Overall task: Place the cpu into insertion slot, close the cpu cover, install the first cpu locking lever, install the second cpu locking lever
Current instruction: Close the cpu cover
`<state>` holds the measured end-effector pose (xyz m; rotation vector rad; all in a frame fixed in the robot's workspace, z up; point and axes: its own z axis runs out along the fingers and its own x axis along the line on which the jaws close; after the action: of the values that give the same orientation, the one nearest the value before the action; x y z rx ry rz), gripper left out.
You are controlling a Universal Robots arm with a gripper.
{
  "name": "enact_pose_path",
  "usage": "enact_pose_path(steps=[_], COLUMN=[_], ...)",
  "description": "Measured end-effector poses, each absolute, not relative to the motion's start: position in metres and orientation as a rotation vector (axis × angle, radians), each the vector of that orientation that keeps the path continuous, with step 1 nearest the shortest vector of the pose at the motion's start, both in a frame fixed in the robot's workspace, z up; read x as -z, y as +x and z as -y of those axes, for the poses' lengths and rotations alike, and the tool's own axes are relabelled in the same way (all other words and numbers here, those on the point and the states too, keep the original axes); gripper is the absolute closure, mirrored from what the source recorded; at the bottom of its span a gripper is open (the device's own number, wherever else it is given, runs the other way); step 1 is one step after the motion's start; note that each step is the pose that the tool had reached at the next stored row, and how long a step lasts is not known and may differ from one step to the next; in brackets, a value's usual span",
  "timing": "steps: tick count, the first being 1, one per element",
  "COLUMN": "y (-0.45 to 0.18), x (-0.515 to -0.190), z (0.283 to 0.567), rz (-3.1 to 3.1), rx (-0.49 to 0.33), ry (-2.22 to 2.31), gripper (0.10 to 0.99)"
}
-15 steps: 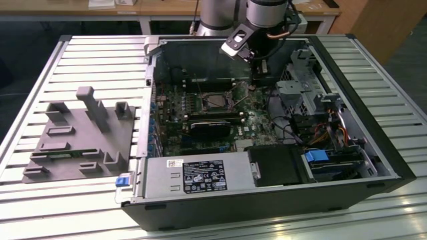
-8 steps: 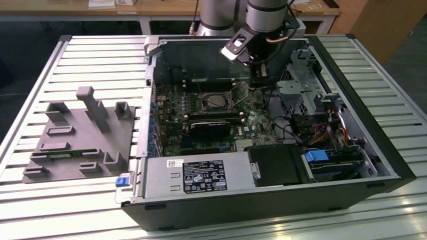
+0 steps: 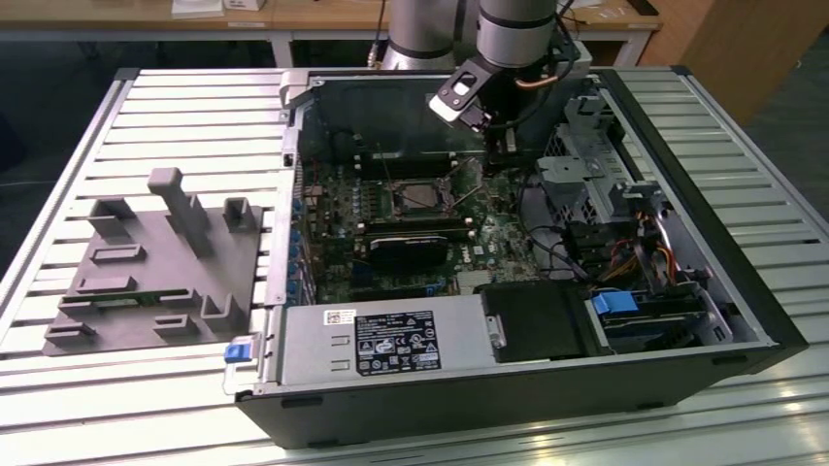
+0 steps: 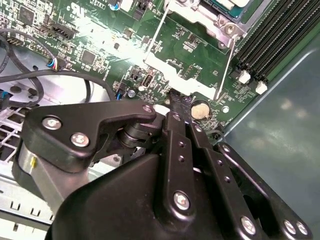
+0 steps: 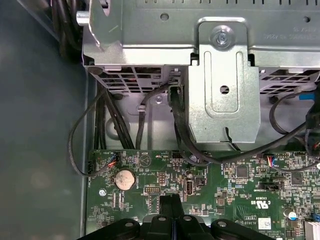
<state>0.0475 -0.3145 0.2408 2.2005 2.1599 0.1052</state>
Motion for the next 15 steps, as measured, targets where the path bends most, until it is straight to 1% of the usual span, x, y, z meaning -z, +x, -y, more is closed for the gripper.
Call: enact_pose_path(steps=[4,10,15], y=[0.0477,0.0494,0.0494], x=[-0.2405,-0.2397,-0.2397], z=[0.3145,0.3145,0.3145], rz=[-2.164,-2.215,-2.219], rx=[-0.097,0.023,0.031], ry=[2.205,2.258,2.261], gripper=[0.984,0.984,0.984])
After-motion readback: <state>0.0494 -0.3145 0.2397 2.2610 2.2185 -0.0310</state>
